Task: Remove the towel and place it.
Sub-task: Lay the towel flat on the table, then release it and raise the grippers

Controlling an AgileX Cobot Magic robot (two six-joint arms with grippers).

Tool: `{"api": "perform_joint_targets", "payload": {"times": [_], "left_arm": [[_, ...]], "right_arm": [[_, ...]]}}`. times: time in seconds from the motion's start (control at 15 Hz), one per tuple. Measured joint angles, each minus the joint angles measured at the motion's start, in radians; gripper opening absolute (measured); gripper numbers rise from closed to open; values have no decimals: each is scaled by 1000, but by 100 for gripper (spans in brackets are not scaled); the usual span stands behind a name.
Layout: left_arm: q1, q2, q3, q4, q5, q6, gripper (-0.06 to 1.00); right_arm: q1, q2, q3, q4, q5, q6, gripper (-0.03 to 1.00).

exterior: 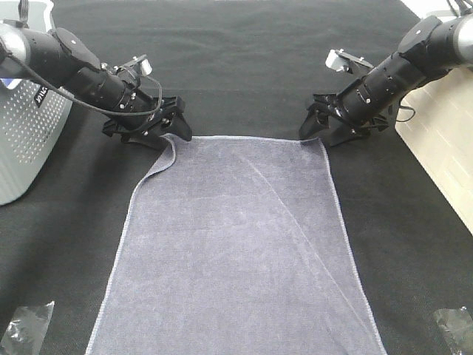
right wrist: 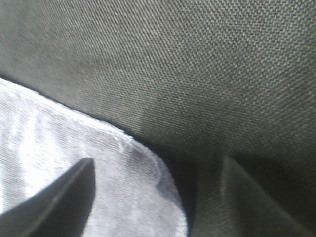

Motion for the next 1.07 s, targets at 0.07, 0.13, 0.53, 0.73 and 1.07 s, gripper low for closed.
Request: {"api": "perform_joint_targets", "payload": {"times": [0.07, 0.13, 0.53, 0.73, 1.07], "left_arm": [[0, 0, -1, 7, 6, -5, 64], [-1, 0, -1, 27, 9, -19, 62], [-1, 3, -1, 71, 0, -30, 33], [-1, 3, -1, 80, 0, -32, 30], [-1, 3, -49, 157, 29, -33, 30]], "right_arm": [[2, 0, 0, -12, -3, 6, 68], [2, 0, 0, -18, -4, 6, 66], [2, 0, 0, -26, -6, 6, 63], [2, 0, 0, -28, -7, 6, 61], [2, 3, 0, -45, -24, 8, 48]]}}
